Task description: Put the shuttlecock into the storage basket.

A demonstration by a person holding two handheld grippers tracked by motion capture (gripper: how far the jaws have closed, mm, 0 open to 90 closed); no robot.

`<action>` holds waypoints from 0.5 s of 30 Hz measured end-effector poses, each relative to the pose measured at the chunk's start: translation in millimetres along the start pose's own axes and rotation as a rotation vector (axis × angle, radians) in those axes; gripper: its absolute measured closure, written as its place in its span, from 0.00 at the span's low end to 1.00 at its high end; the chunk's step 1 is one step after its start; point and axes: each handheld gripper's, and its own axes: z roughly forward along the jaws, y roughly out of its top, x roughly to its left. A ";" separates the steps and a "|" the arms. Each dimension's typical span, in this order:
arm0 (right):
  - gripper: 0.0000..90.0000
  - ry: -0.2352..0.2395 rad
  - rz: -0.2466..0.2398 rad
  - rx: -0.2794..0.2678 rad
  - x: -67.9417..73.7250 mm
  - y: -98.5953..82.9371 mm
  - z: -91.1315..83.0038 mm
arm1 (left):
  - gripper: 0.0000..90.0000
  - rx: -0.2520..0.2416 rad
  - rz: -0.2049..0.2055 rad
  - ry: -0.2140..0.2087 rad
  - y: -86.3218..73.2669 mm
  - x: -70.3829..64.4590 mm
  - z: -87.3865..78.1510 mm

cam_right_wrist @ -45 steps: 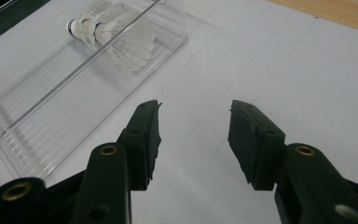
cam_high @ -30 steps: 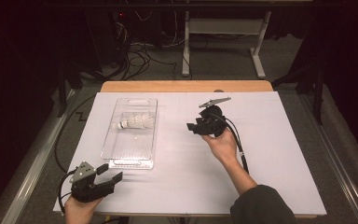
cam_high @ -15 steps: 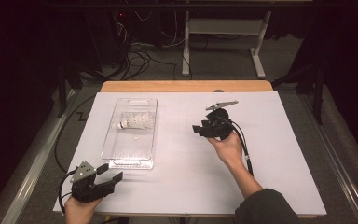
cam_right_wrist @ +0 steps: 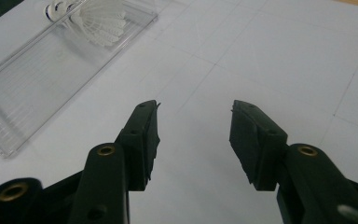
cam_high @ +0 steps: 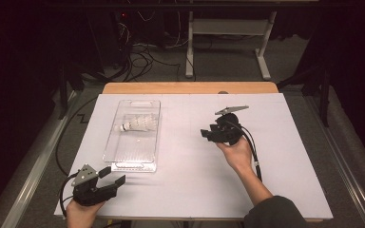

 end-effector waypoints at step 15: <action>0.56 -0.018 0.012 -0.009 -11.8 -14.1 -10.1 | 0.36 0.005 0.000 0.003 0.0 0.0 0.7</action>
